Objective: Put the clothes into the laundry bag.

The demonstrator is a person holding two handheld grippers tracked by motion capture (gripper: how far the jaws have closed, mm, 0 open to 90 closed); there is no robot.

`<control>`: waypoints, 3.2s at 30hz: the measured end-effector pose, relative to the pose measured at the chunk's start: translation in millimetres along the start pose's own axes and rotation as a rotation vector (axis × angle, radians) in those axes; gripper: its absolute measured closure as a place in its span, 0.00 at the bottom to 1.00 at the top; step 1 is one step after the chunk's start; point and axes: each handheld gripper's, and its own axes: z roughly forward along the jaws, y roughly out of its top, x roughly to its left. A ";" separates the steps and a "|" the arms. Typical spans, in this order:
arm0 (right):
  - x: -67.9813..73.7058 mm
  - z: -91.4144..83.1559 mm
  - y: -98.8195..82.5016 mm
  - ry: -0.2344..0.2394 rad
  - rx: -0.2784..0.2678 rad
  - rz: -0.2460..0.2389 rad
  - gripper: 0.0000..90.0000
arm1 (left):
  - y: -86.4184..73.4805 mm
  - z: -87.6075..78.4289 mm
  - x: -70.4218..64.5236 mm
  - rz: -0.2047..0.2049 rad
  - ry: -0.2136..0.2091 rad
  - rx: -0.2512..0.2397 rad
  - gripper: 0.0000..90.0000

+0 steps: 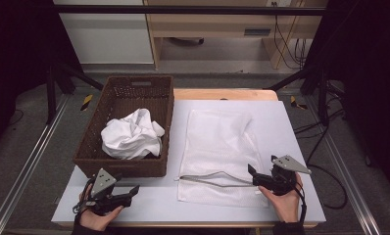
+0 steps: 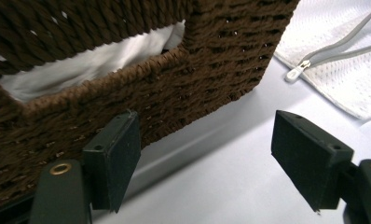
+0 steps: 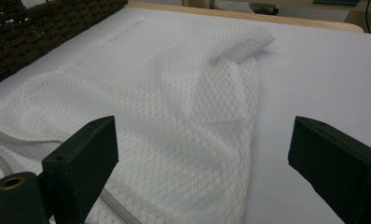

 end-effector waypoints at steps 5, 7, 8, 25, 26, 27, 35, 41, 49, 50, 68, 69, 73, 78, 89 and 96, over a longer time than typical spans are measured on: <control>1.6 2.7 -1.6 -0.010 0.024 -0.014 0.10 | 0.7 -4.2 -1.2 -0.011 0.002 -0.009 0.26; 2.5 2.6 -0.9 -0.011 0.027 -0.015 0.10 | 1.7 -6.5 -2.5 -0.008 0.000 -0.017 0.26; 2.9 2.9 -0.3 -0.016 0.026 -0.016 0.10 | 1.7 -6.5 -2.5 -0.008 0.000 -0.017 0.26; 2.7 3.1 1.0 -0.024 0.030 -0.016 0.10 | 22.2 -35.2 -8.3 -0.017 -0.003 -0.123 0.27; 2.8 3.0 1.3 -0.023 0.030 -0.016 0.10 | 23.4 -36.6 -8.4 -0.016 -0.001 -0.128 0.27; 2.8 2.8 1.6 -0.024 0.030 -0.016 0.10 | 24.7 -37.8 -8.2 -0.015 -0.002 -0.134 0.27; 1.2 1.2 2.8 -0.029 0.018 -0.006 0.10 | 39.5 -47.7 -1.3 -0.014 0.015 -0.175 0.26; 2.8 2.7 3.3 -0.021 0.025 -0.009 0.10 | 52.5 -50.8 8.9 -0.029 0.036 -0.198 0.25; 3.0 2.5 3.8 -0.025 0.024 -0.009 0.09 | 68.9 -42.1 19.6 -0.044 0.051 -0.204 0.24; 3.1 2.8 3.6 -0.026 0.027 -0.008 0.09 | 75.2 -38.5 23.7 -0.045 0.055 -0.201 0.24; 4.4 5.5 3.7 -0.026 0.033 -0.013 0.09 | 132.2 -1.3 65.3 -0.055 0.125 -0.123 0.20; 4.3 5.7 3.6 -0.027 0.035 -0.012 0.09 | 135.1 0.7 67.7 -0.056 0.128 -0.118 0.20; 4.5 5.3 3.9 -0.027 0.035 -0.018 0.09 | 142.5 11.1 76.0 -0.059 0.143 -0.099 0.19; 3.5 6.1 3.1 -0.028 0.038 -0.014 0.09 | 143.7 29.3 84.8 -0.056 0.156 -0.047 0.18; 4.0 7.8 2.5 -0.026 0.049 -0.023 0.08 | 142.1 56.2 104.5 -0.039 0.091 0.029 0.07; 4.6 9.0 2.3 -0.020 0.060 -0.025 0.07 | 144.4 65.8 106.6 0.028 0.114 0.099 0.05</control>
